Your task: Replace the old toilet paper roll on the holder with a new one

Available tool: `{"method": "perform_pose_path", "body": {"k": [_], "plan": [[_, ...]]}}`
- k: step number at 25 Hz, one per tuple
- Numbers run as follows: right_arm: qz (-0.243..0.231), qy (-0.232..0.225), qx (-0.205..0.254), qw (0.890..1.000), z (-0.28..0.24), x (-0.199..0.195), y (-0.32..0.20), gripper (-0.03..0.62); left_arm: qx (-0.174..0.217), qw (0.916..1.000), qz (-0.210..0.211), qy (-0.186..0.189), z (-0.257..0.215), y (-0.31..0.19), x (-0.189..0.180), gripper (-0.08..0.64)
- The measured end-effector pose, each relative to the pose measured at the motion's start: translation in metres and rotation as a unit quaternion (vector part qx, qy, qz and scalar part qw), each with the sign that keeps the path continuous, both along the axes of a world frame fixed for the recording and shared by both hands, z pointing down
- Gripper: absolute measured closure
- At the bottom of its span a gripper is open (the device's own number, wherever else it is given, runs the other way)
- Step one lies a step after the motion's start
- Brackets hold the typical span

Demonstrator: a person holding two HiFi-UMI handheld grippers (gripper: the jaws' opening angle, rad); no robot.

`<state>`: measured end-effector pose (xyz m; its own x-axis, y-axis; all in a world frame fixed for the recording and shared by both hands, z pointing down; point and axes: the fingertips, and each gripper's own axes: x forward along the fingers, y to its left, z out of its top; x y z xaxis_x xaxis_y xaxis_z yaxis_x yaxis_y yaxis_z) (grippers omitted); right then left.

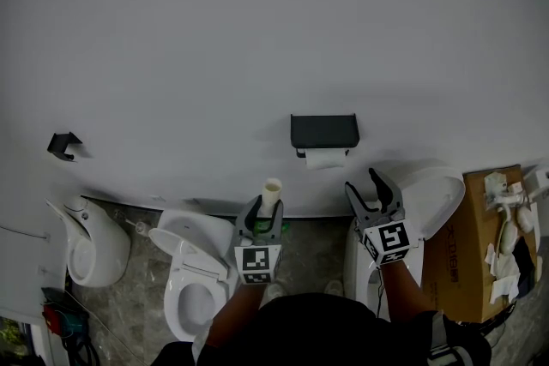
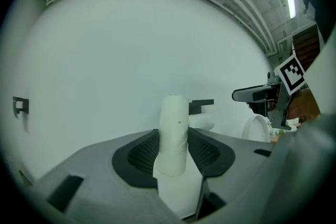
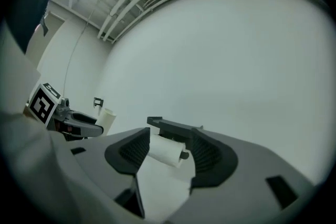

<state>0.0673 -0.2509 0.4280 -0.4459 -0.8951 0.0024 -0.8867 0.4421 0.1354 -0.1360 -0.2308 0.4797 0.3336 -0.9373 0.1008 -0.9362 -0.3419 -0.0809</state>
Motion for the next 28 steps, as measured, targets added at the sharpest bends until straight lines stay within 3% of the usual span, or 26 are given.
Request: {"method": "perform_pose_path", "body": {"k": [3, 8, 18, 28], "plan": [[0.006, 0.011, -0.007, 1.000, 0.004, 0.001, 0.001, 0.416, -0.002, 1.0000, 0.001, 0.000, 0.002, 0.000, 0.002, 0.391], [0.025, -0.003, 0.020, 0.999, -0.008, 0.007, 0.003, 0.580, -0.001, 1.0000, 0.003, 0.000, -0.001, 0.000, 0.003, 0.391], [0.027, 0.031, -0.007, 0.999, 0.005, 0.001, 0.003, 0.591, 0.005, 1.0000, 0.001, 0.004, -0.005, 0.000, 0.003, 0.391], [0.016, 0.060, 0.002, 0.998, 0.007, -0.014, 0.001, 0.591, 0.003, 1.0000, -0.003, 0.001, -0.005, 0.000, 0.000, 0.391]]}}
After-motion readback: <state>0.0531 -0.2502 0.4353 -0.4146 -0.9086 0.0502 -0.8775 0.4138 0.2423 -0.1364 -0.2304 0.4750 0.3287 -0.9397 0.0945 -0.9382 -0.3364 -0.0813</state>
